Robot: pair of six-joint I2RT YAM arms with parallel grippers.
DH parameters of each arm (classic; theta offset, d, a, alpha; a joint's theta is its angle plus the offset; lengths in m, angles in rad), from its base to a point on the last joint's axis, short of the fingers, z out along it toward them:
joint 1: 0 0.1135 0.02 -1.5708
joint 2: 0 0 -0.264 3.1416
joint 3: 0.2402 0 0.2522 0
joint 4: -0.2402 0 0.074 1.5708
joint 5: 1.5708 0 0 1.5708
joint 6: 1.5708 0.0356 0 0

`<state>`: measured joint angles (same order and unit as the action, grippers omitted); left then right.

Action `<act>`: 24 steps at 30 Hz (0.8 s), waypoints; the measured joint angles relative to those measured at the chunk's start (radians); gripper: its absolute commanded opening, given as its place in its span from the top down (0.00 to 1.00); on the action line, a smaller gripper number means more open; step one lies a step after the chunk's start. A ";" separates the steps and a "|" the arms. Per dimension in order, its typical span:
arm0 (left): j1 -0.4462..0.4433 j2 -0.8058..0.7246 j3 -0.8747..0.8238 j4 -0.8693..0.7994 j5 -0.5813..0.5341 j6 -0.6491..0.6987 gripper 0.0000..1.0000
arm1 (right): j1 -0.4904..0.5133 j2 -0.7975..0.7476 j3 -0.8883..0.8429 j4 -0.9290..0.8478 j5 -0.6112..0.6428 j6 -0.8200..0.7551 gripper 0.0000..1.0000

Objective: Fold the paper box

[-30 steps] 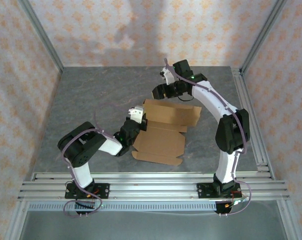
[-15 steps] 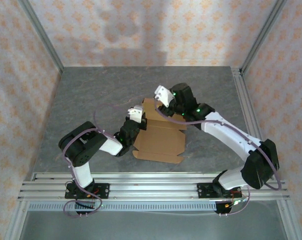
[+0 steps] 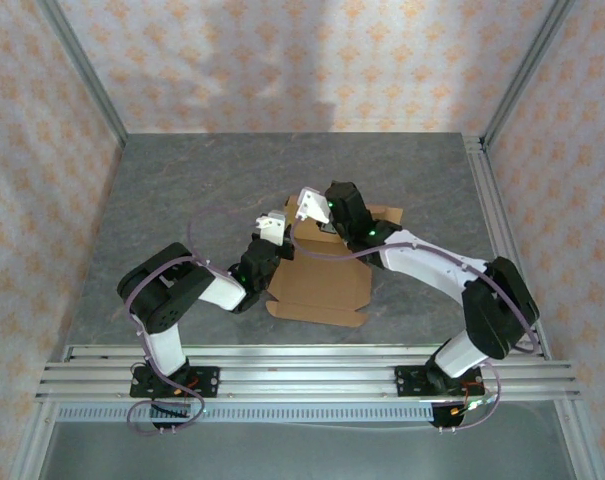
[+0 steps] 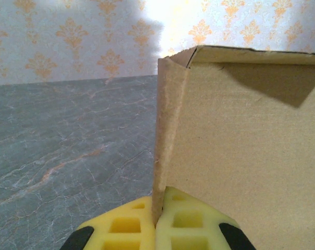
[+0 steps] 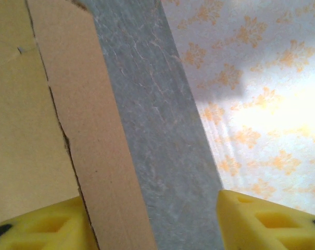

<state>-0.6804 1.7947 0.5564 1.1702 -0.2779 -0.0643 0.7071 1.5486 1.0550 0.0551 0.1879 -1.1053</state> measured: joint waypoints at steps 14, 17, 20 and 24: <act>0.000 0.002 0.066 -0.105 -0.021 -0.049 1.00 | 0.048 0.046 -0.049 0.114 0.099 -0.125 1.00; -0.002 0.010 0.081 -0.130 -0.023 -0.067 1.00 | 0.051 0.047 -0.068 0.135 0.115 -0.125 1.00; -0.002 0.015 0.099 -0.153 -0.022 -0.082 1.00 | 0.053 0.051 -0.085 0.175 0.136 -0.131 1.00; -0.002 0.015 0.106 -0.162 -0.023 -0.105 1.00 | 0.056 0.055 -0.102 0.227 0.154 -0.138 0.94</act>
<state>-0.6819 1.8095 0.6621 1.0080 -0.3012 -0.1696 0.7635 1.6039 0.9531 0.2825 0.3420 -1.2430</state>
